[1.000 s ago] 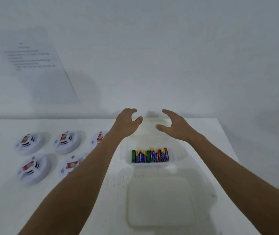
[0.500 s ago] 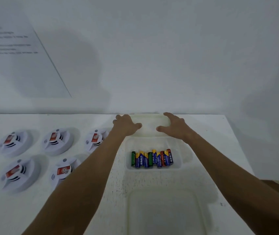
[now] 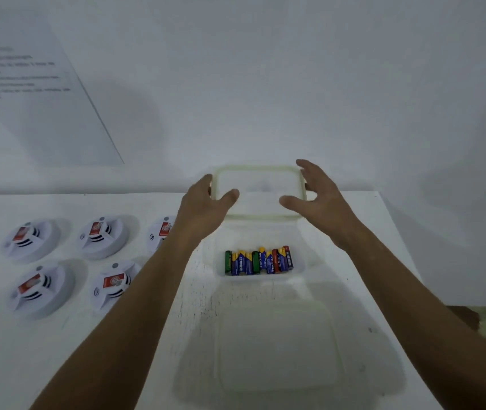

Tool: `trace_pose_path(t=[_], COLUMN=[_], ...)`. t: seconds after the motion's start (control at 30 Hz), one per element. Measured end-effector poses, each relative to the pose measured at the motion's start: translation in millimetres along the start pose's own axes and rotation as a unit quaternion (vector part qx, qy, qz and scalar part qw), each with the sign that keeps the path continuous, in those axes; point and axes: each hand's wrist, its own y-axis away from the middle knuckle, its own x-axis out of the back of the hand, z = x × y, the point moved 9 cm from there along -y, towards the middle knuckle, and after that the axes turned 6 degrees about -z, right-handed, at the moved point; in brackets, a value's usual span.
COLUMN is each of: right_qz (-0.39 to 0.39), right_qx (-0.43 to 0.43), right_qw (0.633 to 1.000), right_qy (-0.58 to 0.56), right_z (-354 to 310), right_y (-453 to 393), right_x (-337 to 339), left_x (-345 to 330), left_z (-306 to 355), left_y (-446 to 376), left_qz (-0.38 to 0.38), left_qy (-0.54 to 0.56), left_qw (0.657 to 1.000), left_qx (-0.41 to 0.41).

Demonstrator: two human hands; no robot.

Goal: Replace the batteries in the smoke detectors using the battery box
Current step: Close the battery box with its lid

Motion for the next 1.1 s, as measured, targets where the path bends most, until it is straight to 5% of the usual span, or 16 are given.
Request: trace_pose_path(t=[0.13,0.43,0.77,0.93,1.1], right_qz=[-0.048,-0.092,-0.148,-0.225,-0.273], right_qx=[-0.036,-0.056,-0.066,-0.036,-0.039], right_qw=[0.998,0.992,0.977,0.955,0.918], right_qy=[0.032,0.068,0.138,0.192,0.284], right_z=[22.8,46.6,47.2,33.3,41.0], right_y=[43.7,70.3,71.7,54.4,43.3], right_x=[-12.7,-33.5,-36.2,-47.5,-57.4], left_x=[-15.6,-32.7,-28.0,-50.6,-65.6], left_z=[-18.6,-46.4,-28.0,-5.6,-16.5], left_y=[49.6,83.5,88.2,73.4,54.8], left_qz=[-0.033,-0.045,-0.096,-0.243,-0.279], left_qy=[-0.096,-0.123,-0.187,-0.309,-0.357], left_qw=[0.995,0.988,0.977,0.917,0.89], left_qx=[0.02,0.087,0.047,-0.06,-0.058])
